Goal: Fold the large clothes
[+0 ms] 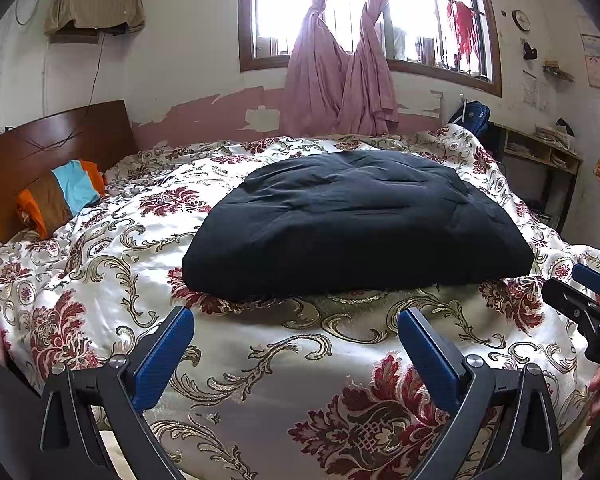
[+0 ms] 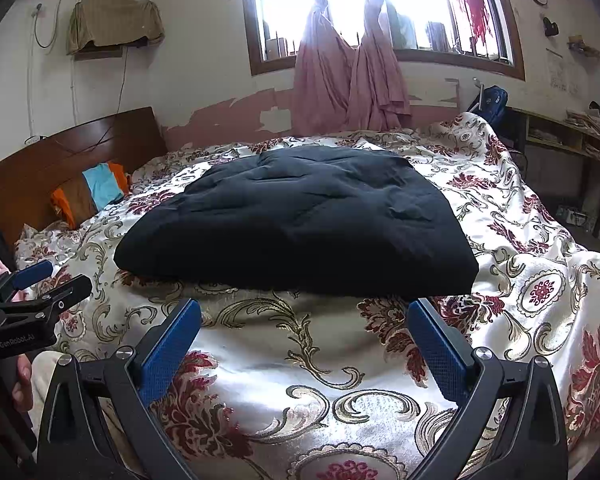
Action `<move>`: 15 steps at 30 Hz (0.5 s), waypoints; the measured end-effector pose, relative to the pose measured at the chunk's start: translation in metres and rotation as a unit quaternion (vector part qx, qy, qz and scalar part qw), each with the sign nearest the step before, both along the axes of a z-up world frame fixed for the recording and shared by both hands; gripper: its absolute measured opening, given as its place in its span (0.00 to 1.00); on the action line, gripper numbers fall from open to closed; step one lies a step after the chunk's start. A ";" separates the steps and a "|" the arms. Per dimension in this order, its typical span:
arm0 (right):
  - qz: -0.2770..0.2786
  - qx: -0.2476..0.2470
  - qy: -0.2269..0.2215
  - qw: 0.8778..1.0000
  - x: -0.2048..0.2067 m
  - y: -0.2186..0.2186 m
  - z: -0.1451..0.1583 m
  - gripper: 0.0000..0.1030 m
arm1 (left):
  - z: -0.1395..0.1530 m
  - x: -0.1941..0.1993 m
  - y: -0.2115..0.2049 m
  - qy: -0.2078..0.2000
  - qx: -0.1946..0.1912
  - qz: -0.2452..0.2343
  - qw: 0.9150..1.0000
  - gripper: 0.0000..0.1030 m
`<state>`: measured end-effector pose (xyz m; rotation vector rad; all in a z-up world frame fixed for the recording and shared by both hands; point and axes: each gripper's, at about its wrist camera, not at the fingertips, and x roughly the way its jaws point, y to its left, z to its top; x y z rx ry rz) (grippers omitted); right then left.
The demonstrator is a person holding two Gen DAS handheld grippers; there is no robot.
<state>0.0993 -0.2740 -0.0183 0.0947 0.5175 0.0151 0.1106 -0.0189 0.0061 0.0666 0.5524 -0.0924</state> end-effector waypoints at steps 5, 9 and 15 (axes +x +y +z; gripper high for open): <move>0.000 0.000 0.000 1.000 0.000 0.001 0.000 0.98 | 0.001 -0.001 -0.001 0.001 -0.001 -0.001 1.000 1.00; -0.001 0.002 0.001 1.000 -0.001 0.001 -0.001 0.98 | 0.001 0.001 -0.003 0.024 -0.017 -0.014 0.999 1.00; -0.003 0.002 0.001 1.000 -0.002 0.002 -0.002 0.98 | 0.001 -0.004 -0.004 0.019 -0.025 -0.001 0.999 1.00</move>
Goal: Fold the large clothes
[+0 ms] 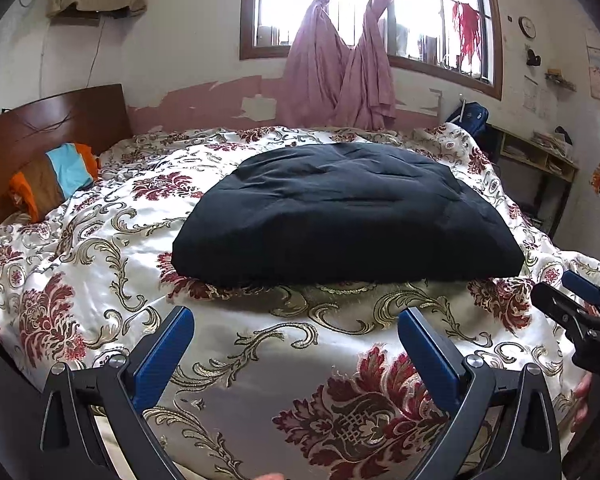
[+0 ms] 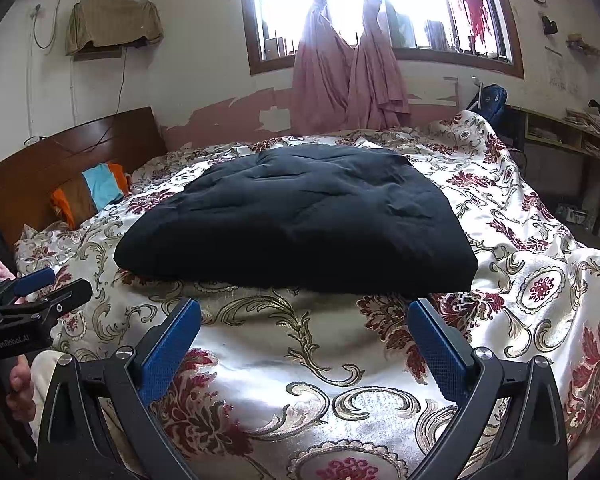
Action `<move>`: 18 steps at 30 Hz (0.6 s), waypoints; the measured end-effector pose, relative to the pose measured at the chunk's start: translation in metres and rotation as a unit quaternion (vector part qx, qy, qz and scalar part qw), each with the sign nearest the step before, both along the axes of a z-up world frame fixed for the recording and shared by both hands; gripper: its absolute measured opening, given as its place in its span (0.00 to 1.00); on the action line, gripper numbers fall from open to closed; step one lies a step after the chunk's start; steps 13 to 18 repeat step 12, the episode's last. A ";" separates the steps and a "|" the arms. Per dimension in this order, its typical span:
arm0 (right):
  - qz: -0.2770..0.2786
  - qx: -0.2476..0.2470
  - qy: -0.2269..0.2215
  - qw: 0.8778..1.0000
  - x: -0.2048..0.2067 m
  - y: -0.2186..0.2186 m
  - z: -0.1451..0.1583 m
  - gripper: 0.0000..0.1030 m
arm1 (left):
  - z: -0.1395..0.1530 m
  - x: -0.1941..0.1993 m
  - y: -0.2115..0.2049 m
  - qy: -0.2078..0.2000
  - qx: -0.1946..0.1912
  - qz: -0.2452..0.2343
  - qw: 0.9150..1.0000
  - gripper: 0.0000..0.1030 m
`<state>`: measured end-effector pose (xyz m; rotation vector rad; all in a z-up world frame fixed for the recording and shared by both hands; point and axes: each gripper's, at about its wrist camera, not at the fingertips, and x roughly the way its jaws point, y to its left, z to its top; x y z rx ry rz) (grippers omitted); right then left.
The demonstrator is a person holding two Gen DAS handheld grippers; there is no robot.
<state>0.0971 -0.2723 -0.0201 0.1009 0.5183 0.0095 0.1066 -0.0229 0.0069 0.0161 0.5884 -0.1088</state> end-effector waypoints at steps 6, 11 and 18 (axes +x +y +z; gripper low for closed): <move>-0.001 0.002 0.000 1.000 -0.002 0.001 -0.001 0.98 | 0.003 -0.002 0.000 -0.009 -0.005 -0.003 1.000 1.00; -0.004 0.004 0.001 1.000 -0.002 0.001 -0.003 0.98 | 0.004 -0.004 -0.002 -0.014 -0.002 -0.002 1.000 1.00; -0.004 0.005 0.001 1.000 -0.002 0.000 -0.003 0.99 | 0.004 -0.003 -0.003 -0.014 -0.001 -0.002 1.000 1.00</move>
